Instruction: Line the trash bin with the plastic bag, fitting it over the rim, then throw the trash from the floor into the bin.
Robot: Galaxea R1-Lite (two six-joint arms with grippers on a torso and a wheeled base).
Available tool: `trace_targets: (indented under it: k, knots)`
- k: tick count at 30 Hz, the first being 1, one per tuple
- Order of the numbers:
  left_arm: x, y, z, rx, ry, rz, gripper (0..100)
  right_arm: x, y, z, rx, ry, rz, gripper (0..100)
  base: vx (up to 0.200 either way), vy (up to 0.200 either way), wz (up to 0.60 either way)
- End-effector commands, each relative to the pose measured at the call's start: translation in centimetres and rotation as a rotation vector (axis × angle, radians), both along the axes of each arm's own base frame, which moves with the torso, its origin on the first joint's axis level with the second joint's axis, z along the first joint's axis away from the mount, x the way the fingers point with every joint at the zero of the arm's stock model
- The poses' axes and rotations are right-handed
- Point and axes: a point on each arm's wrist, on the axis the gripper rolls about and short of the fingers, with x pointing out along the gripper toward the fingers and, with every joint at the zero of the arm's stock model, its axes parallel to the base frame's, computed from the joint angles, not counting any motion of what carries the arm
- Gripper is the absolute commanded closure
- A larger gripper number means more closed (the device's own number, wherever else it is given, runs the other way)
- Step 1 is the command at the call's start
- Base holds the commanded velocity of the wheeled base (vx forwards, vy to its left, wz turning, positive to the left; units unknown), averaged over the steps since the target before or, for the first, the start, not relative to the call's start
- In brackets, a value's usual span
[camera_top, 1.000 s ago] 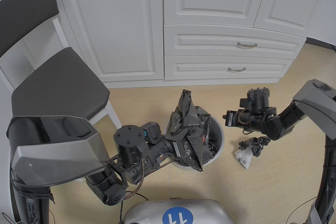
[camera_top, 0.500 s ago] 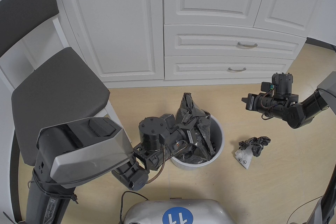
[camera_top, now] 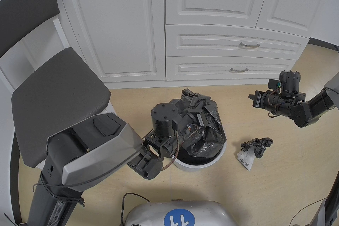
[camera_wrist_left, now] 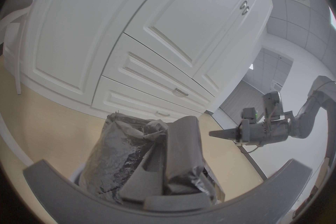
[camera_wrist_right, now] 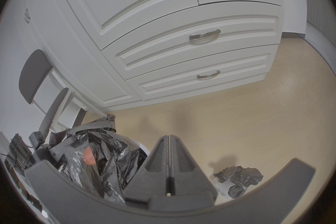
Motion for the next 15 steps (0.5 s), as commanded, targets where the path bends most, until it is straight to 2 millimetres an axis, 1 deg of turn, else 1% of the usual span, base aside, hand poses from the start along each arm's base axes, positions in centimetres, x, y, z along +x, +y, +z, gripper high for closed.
trace_targets:
  k: [1, 3, 4, 5, 6, 8, 9, 12, 13, 15]
  knots:
    - [-1.1, -1.4, -2.5, 0.032, 0.042, -0.027, 100, -0.1, -0.3, 0.3, 0.001, -0.006, -0.007, 100, 0.000, 0.000, 0.00]
    - [-1.6, -2.1, -5.4, 0.065, 0.078, -0.030, 100, -0.1, -0.5, 0.3, -0.001, -0.006, -0.013, 100, 0.000, 0.000, 0.00]
    - [-1.8, -2.2, -6.2, 0.075, 0.088, -0.033, 100, -0.1, -0.5, 0.3, -0.001, -0.006, -0.013, 100, 0.000, 0.000, 0.00]
    - [-2.1, -2.6, -7.8, 0.092, 0.105, -0.044, 100, -0.1, -0.5, 0.3, -0.001, -0.006, -0.013, 100, 0.000, 0.000, 0.00]
    - [-2.4, -2.9, -8.9, 0.107, 0.120, -0.052, 100, 0.0, -0.6, 0.2, -0.001, -0.005, -0.014, 100, 0.000, 0.000, 0.00]
    - [-2.7, -3.1, -10.7, 0.136, 0.143, -0.058, 100, 0.0, -0.6, 0.2, -0.001, -0.003, -0.013, 100, 0.000, 0.000, 0.00]
    - [-2.7, -3.1, -11.1, 0.139, 0.146, -0.057, 100, 0.0, -0.6, 0.1, -0.001, -0.002, -0.013, 100, 0.000, 0.000, 0.00]
    - [-2.2, -3.0, -10.6, 0.125, 0.137, -0.050, 100, 0.0, -0.7, 0.1, -0.001, 0.000, -0.016, 100, 0.000, 0.000, 0.00]
    - [-1.6, -3.0, -9.5, 0.100, 0.114, -0.039, 100, -0.1, -0.8, 0.2, -0.001, -0.002, -0.019, 100, 0.000, 0.000, 0.00]
    - [-1.5, -2.8, -7.6, 0.079, 0.086, -0.029, 100, -0.1, -0.8, 0.3, -0.001, -0.003, -0.019, 100, 0.000, 0.000, 0.00]
